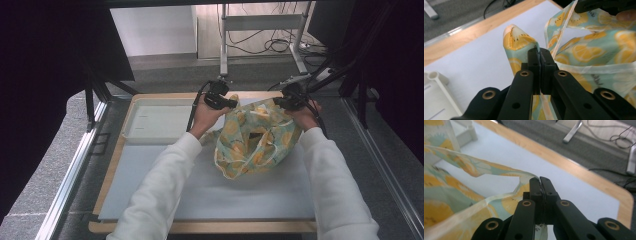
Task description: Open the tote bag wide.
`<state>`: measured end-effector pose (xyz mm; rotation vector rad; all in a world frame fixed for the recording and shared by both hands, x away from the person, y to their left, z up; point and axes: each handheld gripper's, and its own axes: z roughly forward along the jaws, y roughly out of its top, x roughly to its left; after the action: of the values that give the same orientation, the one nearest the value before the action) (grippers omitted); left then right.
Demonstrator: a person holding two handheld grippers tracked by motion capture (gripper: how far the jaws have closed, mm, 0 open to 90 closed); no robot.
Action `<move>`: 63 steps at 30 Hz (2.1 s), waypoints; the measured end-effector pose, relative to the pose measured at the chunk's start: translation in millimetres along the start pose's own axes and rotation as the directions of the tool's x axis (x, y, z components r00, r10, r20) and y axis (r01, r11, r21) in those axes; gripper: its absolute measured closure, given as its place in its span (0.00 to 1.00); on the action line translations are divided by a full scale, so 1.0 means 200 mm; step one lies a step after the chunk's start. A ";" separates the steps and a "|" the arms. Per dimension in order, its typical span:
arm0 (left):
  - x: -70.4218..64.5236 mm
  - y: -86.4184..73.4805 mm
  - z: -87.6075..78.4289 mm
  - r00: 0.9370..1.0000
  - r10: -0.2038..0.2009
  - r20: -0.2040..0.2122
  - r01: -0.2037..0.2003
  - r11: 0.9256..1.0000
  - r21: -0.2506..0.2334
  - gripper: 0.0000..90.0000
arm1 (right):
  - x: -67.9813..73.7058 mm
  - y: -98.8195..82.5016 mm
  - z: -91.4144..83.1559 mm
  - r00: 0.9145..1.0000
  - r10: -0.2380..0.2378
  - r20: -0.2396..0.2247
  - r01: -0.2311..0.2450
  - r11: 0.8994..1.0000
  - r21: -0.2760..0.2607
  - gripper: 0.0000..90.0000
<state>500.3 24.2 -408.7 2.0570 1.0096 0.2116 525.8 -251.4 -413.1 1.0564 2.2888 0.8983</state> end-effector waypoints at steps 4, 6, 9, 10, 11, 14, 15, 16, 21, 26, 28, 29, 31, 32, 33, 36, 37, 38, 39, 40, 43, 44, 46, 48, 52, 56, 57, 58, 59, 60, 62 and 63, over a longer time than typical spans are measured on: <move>0.00 -0.02 0.01 1.000 -0.003 0.008 0.003 1.000 0.009 0.99 | 0.00 -0.04 0.02 0.999 0.018 -0.031 -0.018 1.000 0.019 0.98; 0.00 -0.03 0.01 1.000 -0.003 0.010 0.003 1.000 0.011 0.99 | 0.00 -0.05 0.02 0.999 0.035 -0.042 -0.034 0.999 0.024 0.90; 0.00 -0.05 0.01 1.000 -0.006 0.014 0.006 1.000 0.014 0.99 | -0.02 -0.06 -0.02 0.997 0.062 -0.050 -0.063 0.998 -0.015 0.78; 0.00 -0.05 0.02 1.000 -0.004 0.015 0.004 1.000 0.015 0.99 | -0.03 -0.05 -0.05 0.995 0.078 -0.056 -0.080 0.996 -0.035 0.74; 0.00 -0.05 0.02 1.000 -0.003 0.017 0.003 1.000 0.017 0.99 | -0.03 -0.04 -0.08 0.994 0.090 -0.056 -0.093 0.994 -0.060 0.69; 0.00 -0.06 0.02 1.000 -0.006 0.023 0.006 1.000 0.014 0.99 | -0.04 -0.03 -0.18 0.995 0.089 -0.054 -0.095 0.988 -0.122 0.63; 0.00 -0.06 0.02 1.000 -0.005 0.022 0.005 1.000 0.013 0.99 | -0.03 -0.02 -0.22 0.995 0.088 -0.048 -0.094 0.986 -0.141 0.61; 0.00 -0.07 0.02 1.000 -0.004 0.024 0.004 1.000 0.015 0.99 | -0.03 -0.02 -0.26 0.995 0.086 -0.043 -0.092 0.983 -0.158 0.60; -0.02 -0.07 0.02 1.000 0.003 0.027 -0.004 1.000 0.014 0.99 | 0.00 -0.02 -0.41 0.995 0.066 -0.076 -0.079 0.978 -0.191 0.54; -0.03 -0.07 0.03 1.000 0.006 0.016 -0.006 1.000 0.020 0.99 | 0.00 -0.05 -0.48 0.989 0.077 -0.126 -0.096 0.983 -0.153 0.46; -0.02 -0.07 0.03 1.000 -0.004 0.012 0.004 1.000 0.022 0.99 | -0.01 -0.06 -0.48 0.988 0.076 -0.137 -0.093 0.988 -0.119 0.43; -0.02 -0.07 0.03 1.000 -0.001 0.011 0.001 1.000 0.028 0.99 | 0.00 -0.07 -0.48 0.987 0.079 -0.140 -0.093 0.990 -0.103 0.42; -0.02 -0.07 0.03 1.000 -0.004 0.010 0.004 1.000 0.028 0.99 | 0.00 -0.09 -0.46 0.983 0.079 -0.167 -0.092 0.993 -0.072 0.40; -0.02 -0.07 0.03 1.000 -0.002 0.010 0.001 1.000 0.028 0.99 | 0.01 -0.09 -0.45 0.979 0.083 -0.184 -0.098 0.993 -0.072 0.40; -0.02 -0.07 0.03 1.000 0.001 0.010 -0.001 1.000 0.029 1.00 | 0.01 -0.10 -0.45 0.979 0.082 -0.185 -0.098 0.992 -0.079 0.40; -0.03 -0.07 0.03 1.000 0.003 0.011 -0.004 1.000 0.028 1.00 | 0.03 -0.10 -0.46 0.981 0.071 -0.179 -0.090 0.991 -0.101 0.40; -0.03 -0.07 0.03 1.000 0.006 0.010 -0.006 1.000 0.030 1.00 | 0.04 -0.09 -0.48 0.982 0.062 -0.178 -0.083 0.990 -0.115 0.40; -0.03 -0.07 0.03 1.000 0.004 0.008 -0.004 1.000 0.028 1.00 | 0.05 -0.09 -0.49 0.982 0.057 -0.180 -0.080 0.989 -0.124 0.40; -0.03 -0.07 0.03 1.000 0.004 0.008 -0.004 1.000 0.028 1.00 | 0.06 -0.09 -0.51 0.981 0.051 -0.185 -0.076 0.988 -0.133 0.41; -0.02 -0.07 0.02 1.000 0.007 0.008 -0.007 0.999 0.031 1.00 | 0.07 -0.09 -0.53 0.981 0.038 -0.192 -0.067 0.987 -0.146 0.41; -0.02 -0.07 0.02 1.000 0.004 0.006 -0.004 0.999 0.032 1.00 | 0.14 -0.11 -0.58 0.974 0.010 -0.227 -0.041 0.990 -0.132 0.43; -0.02 -0.07 0.02 1.000 0.004 0.004 -0.004 0.999 0.032 0.99 | 0.17 -0.12 -0.58 0.974 -0.007 -0.227 -0.022 0.992 -0.125 0.43; -0.02 -0.07 0.02 1.000 0.005 0.002 -0.005 0.999 0.032 1.00 | 0.22 -0.14 -0.59 0.971 -0.030 -0.238 0.003 0.994 -0.111 0.43; -0.03 -0.07 0.02 1.000 0.006 0.001 -0.007 0.999 0.033 1.00 | 0.28 -0.17 -0.58 0.970 -0.055 -0.237 0.034 0.995 -0.090 0.42; -0.04 -0.07 0.01 1.000 0.012 -0.001 -0.012 0.999 0.035 1.00 | 0.33 -0.21 -0.52 0.977 -0.093 -0.192 0.088 0.996 -0.035 0.42; -0.04 -0.07 0.01 1.000 0.016 0.005 -0.017 0.999 0.036 1.00 | 0.33 -0.25 -0.45 0.985 -0.113 -0.128 0.116 0.993 0.014 0.59; -0.04 -0.07 0.01 1.000 0.016 0.006 -0.016 0.999 0.035 1.00 | 0.33 -0.26 -0.43 0.986 -0.113 -0.126 0.117 0.993 0.025 0.65; -0.04 -0.07 0.01 1.000 0.013 0.007 -0.013 0.999 0.032 1.00 | 0.33 -0.26 -0.42 0.985 -0.117 -0.123 0.122 0.992 0.028 0.70; -0.04 -0.07 0.01 1.000 0.013 0.009 -0.013 0.999 0.032 0.99 | 0.32 -0.27 -0.41 0.987 -0.120 -0.107 0.124 0.992 0.033 0.76; -0.04 -0.07 0.01 1.000 0.012 0.009 -0.012 0.999 0.033 1.00 | 0.32 -0.27 -0.41 0.988 -0.119 -0.100 0.123 0.992 0.033 0.81; -0.04 -0.07 0.01 1.000 0.012 0.010 -0.012 0.999 0.032 0.99 | 0.32 -0.27 -0.40 0.988 -0.119 -0.099 0.121 0.992 0.021 0.87; -0.04 -0.07 0.01 1.000 0.012 0.010 -0.012 0.999 0.032 1.00 | 0.32 -0.27 -0.39 0.988 -0.120 -0.094 0.122 0.992 0.014 0.89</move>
<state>487.9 23.1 -419.5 2.0913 1.0012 0.1929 411.7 -256.8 -406.6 0.8900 2.4140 0.8948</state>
